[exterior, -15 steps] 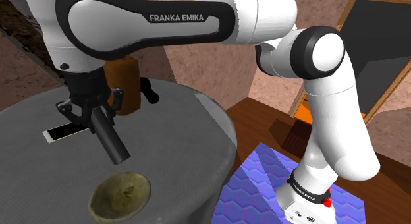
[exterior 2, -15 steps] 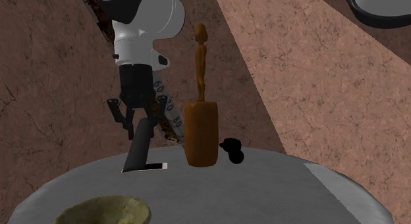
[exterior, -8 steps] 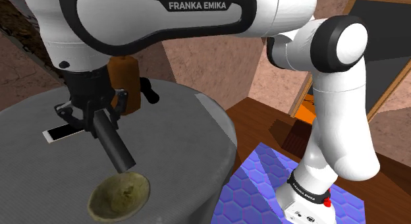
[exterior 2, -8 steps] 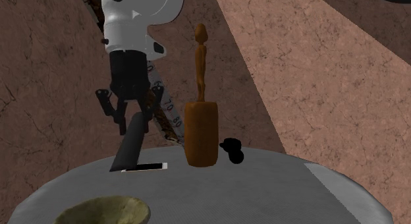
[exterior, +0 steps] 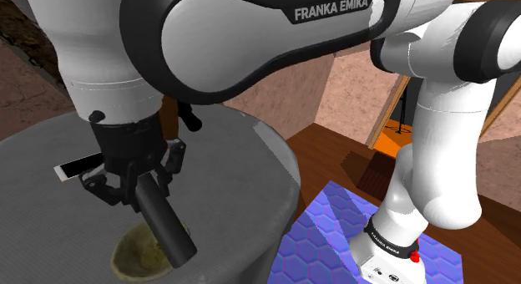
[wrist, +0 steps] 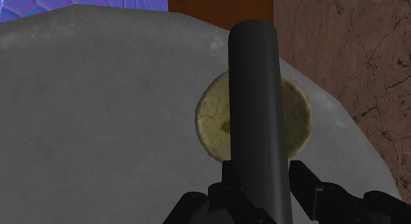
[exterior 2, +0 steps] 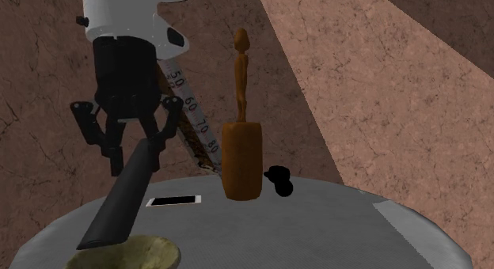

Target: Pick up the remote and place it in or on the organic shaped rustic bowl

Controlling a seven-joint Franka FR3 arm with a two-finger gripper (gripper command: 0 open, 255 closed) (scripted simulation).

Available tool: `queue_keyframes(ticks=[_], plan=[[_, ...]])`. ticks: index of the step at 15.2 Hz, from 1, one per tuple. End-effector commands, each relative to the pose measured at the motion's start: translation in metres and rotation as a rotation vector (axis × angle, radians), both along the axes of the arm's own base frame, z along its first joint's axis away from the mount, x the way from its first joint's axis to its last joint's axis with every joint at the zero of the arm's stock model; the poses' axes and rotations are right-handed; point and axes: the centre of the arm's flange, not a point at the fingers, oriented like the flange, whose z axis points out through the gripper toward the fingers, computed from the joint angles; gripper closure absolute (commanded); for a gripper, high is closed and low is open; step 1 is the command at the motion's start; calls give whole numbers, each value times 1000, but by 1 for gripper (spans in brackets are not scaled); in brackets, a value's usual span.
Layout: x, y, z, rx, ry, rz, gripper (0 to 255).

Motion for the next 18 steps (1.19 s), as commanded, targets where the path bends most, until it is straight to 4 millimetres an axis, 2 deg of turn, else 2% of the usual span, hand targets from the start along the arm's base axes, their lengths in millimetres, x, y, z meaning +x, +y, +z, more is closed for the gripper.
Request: queue_keyframes(ticks=[1, 11, 18], plan=[[-15, 2, -8, 0, 0, -1, 255], [-15, 2, -60, 0, 0, -1, 255], [-15, 2, -62, 0, 0, -1, 255]])
